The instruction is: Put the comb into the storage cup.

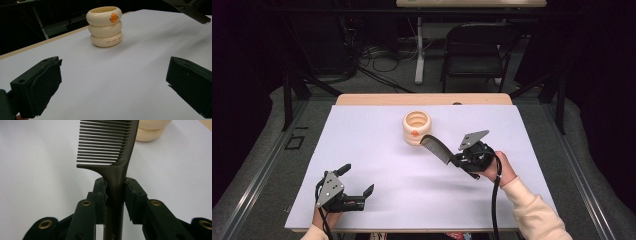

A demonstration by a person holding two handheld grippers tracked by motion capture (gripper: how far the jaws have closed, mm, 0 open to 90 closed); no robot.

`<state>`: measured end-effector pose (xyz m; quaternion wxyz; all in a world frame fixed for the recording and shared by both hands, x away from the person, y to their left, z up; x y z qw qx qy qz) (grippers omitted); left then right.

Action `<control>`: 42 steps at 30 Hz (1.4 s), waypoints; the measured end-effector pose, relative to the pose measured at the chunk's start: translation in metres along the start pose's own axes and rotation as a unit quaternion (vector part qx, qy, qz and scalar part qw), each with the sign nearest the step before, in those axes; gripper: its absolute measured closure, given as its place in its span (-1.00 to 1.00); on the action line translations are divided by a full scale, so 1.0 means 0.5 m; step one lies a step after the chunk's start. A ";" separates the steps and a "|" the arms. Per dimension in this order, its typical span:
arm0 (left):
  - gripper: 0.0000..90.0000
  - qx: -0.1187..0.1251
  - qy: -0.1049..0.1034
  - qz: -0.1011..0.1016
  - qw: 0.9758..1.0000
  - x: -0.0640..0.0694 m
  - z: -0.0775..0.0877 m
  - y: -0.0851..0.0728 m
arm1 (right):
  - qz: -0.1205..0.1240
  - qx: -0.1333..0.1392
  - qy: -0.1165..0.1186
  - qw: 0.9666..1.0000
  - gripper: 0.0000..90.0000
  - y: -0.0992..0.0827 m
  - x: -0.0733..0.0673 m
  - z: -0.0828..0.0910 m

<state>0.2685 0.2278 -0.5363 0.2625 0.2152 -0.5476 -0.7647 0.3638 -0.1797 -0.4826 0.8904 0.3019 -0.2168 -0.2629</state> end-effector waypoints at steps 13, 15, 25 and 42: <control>-1.00 -0.001 0.000 0.000 1.000 0.000 -0.001 0.000 | -0.013 0.018 -0.010 1.000 0.59 0.001 0.001 -0.001; -1.00 -0.001 0.000 0.000 1.000 0.000 -0.001 0.000 | -0.014 0.020 -0.014 1.000 0.59 0.001 0.002 0.000; -1.00 -0.003 -0.001 -0.002 1.000 0.000 -0.001 0.000 | -0.025 0.033 -0.024 0.999 0.59 0.001 0.005 0.001; -1.00 -0.002 0.000 0.000 1.000 0.001 -0.002 0.000 | -0.040 0.056 -0.036 0.997 0.59 0.002 0.009 0.005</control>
Point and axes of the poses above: each handheld gripper's, and its own axes: z roughly backward along the jaws, y roughly out of its top, x roughly to its right, the point moved 1 cm from there along -z, roughly forward along the jaws, and after that the axes turned 11 degrees about -y, right-handed, at the moved point
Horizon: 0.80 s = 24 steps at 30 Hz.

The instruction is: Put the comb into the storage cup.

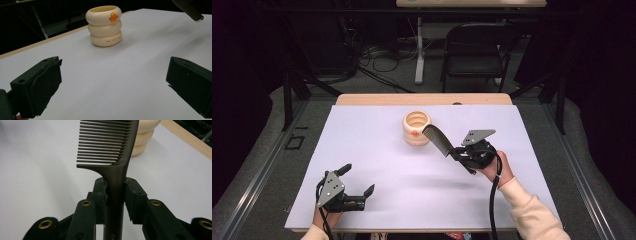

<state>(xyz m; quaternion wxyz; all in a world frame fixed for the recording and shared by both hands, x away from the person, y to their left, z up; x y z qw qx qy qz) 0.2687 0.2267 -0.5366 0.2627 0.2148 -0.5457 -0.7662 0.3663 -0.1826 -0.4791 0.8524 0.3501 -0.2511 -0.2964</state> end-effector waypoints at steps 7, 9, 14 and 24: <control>-1.00 0.000 0.000 0.000 1.000 0.000 0.000 0.000 | -0.006 0.009 -0.004 1.000 0.59 0.001 0.002 0.002; -1.00 0.000 0.000 -0.001 1.000 0.000 0.000 0.000 | -0.007 0.010 -0.004 1.000 0.59 0.002 0.002 0.003; -1.00 0.000 0.000 -0.001 1.000 0.000 0.000 0.000 | -0.012 0.016 -0.006 1.000 0.59 0.003 0.004 0.006; -1.00 0.000 0.000 -0.001 1.000 0.000 0.000 0.000 | -0.020 0.029 -0.009 0.999 0.59 0.006 0.006 0.012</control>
Point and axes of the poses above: each handheld gripper's, and its own axes: z roughly backward along the jaws, y roughly out of its top, x roughly to its right, the point moved 1 cm from there along -z, roughly forward along the jaws, and after that the axes turned 11 degrees about -y, right-handed, at the moved point
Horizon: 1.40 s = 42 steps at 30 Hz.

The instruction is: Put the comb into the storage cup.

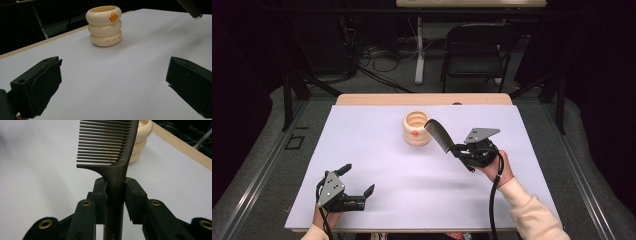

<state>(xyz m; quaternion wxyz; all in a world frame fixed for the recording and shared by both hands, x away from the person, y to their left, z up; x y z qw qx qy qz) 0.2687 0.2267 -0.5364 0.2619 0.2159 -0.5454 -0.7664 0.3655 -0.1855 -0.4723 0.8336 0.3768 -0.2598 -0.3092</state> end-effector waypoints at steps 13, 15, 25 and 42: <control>-1.00 0.000 0.000 0.000 1.000 0.000 0.000 0.000 | -0.009 0.016 -0.005 1.000 0.59 0.005 0.003 0.008; -1.00 0.000 0.000 0.000 1.000 0.000 0.000 0.000 | -0.011 0.017 -0.006 1.000 0.59 0.006 0.003 0.008; -1.00 0.000 -0.001 0.002 1.000 0.001 -0.001 0.000 | -0.019 0.029 -0.011 0.999 0.59 0.013 0.004 0.009; -1.00 -0.001 -0.001 0.002 1.000 0.000 -0.002 0.000 | -0.027 0.046 -0.019 0.998 0.59 0.024 0.008 -0.006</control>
Point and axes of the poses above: each handheld gripper's, and its own axes: z roughly backward along the jaws, y roughly out of its top, x roughly to its right, the point moved 1 cm from there along -z, roughly forward along the jaws, and after that the axes turned 11 degrees about -y, right-handed, at the moved point
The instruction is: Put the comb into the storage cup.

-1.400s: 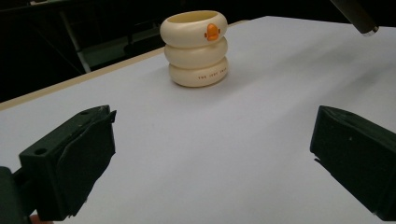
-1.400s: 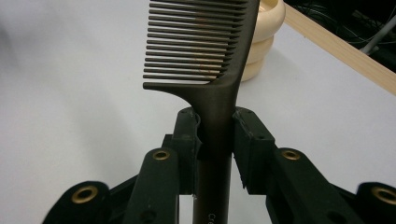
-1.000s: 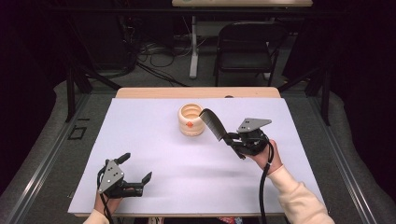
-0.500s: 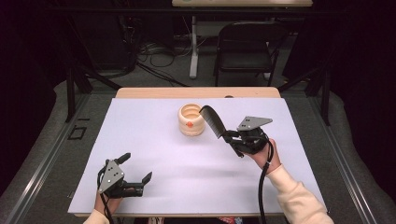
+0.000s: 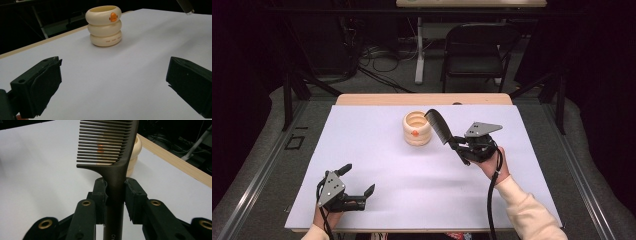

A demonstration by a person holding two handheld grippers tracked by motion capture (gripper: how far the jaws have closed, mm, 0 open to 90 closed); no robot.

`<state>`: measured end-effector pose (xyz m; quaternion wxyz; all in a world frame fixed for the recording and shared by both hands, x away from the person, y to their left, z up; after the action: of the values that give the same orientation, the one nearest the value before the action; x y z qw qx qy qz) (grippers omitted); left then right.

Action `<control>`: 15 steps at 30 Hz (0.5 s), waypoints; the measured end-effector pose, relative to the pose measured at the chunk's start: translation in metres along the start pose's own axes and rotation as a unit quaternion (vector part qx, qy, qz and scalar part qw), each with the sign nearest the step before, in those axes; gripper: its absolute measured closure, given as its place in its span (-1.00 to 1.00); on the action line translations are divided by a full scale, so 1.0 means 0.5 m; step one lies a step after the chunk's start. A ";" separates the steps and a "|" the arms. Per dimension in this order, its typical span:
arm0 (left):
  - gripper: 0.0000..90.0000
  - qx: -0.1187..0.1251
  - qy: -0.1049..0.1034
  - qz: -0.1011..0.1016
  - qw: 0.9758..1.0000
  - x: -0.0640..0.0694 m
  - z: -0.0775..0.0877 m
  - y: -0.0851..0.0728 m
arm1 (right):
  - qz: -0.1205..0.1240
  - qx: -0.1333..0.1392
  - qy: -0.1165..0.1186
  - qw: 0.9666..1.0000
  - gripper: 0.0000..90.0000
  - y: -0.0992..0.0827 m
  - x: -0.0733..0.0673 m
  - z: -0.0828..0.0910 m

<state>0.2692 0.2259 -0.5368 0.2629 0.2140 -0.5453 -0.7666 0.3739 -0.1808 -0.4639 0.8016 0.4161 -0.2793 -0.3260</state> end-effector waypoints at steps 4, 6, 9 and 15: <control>-1.00 0.001 0.000 0.000 1.000 0.000 0.000 0.000 | -0.004 0.004 0.000 1.000 0.59 0.001 0.001 -0.003; -1.00 0.000 0.000 0.000 1.000 0.000 0.000 0.000 | -0.006 0.005 -0.001 1.000 0.59 0.002 0.002 -0.004; -1.00 0.000 -0.001 0.001 1.000 0.000 0.000 0.000 | -0.006 0.008 -0.001 1.000 0.59 0.003 0.003 -0.007; -1.00 0.001 -0.001 0.002 1.000 0.000 -0.001 0.000 | -0.007 0.016 0.002 1.000 0.59 0.004 0.003 -0.012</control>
<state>0.2693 0.2257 -0.5370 0.2634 0.2125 -0.5466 -0.7660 0.3800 -0.1782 -0.4649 0.7931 0.4312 -0.2802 -0.3265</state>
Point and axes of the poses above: each handheld gripper's, and its own axes: z roughly backward along the jaws, y roughly out of its top, x roughly to its right, the point moved 1 cm from there along -z, roughly forward along the jaws, and after that the axes turned 11 degrees about -y, right-handed, at the moved point
